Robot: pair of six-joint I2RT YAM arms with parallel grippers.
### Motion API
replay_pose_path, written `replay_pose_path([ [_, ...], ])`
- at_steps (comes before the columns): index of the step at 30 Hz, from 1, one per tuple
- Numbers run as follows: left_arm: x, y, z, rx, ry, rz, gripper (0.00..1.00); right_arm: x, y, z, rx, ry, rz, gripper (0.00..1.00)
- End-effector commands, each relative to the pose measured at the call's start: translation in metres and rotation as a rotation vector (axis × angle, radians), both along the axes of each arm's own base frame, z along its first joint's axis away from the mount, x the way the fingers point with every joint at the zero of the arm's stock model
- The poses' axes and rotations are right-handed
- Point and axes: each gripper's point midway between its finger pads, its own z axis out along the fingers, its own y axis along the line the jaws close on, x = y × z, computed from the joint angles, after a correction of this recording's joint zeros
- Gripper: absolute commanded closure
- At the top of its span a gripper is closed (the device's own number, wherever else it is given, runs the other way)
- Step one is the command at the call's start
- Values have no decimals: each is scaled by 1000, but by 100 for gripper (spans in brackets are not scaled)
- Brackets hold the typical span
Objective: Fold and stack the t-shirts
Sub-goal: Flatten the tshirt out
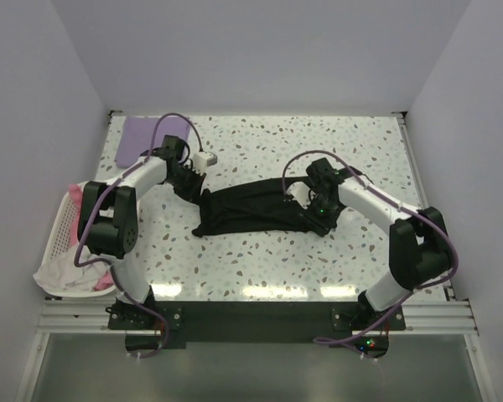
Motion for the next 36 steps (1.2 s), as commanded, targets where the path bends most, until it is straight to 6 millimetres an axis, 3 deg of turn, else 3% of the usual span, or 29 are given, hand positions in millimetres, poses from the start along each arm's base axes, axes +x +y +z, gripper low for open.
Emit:
replay_pose_path([
  [1, 11, -5, 12, -29, -34, 1, 99, 21, 5, -9, -48, -92, 20, 62],
  [6, 11, -4, 10, -23, -29, 5, 99, 23, 11, -24, -74, -104, 51, 61],
  [13, 12, -3, 11, -19, -32, 2, 98, 36, 2, -44, -166, -161, 54, 57],
  [18, 9, -2, 7, -12, -21, -7, 97, 34, -6, -51, -207, -163, 47, 58],
  [21, 9, -2, 8, -10, -21, -11, 97, 34, -9, -49, -219, -171, 47, 68],
  [22, 10, -1, 9, -8, -25, -18, 96, 33, -10, -47, -220, -167, 50, 80],
  [24, 11, -3, 14, -10, -34, -36, 93, 33, -5, -33, -192, -170, 47, 97],
  [25, 12, -2, 19, -11, -51, -53, 92, 33, -5, -26, -185, -177, 45, 100],
  [30, 21, -2, 45, -8, -125, -112, 85, 40, -1, 30, -132, -268, 42, 100],
  [31, 22, 1, 46, -2, -130, -116, 84, 43, 1, 48, -106, -314, 38, 100],
  [36, 37, 22, 46, 1, -145, -68, 84, 47, -4, 88, -69, -411, -7, 100],
])
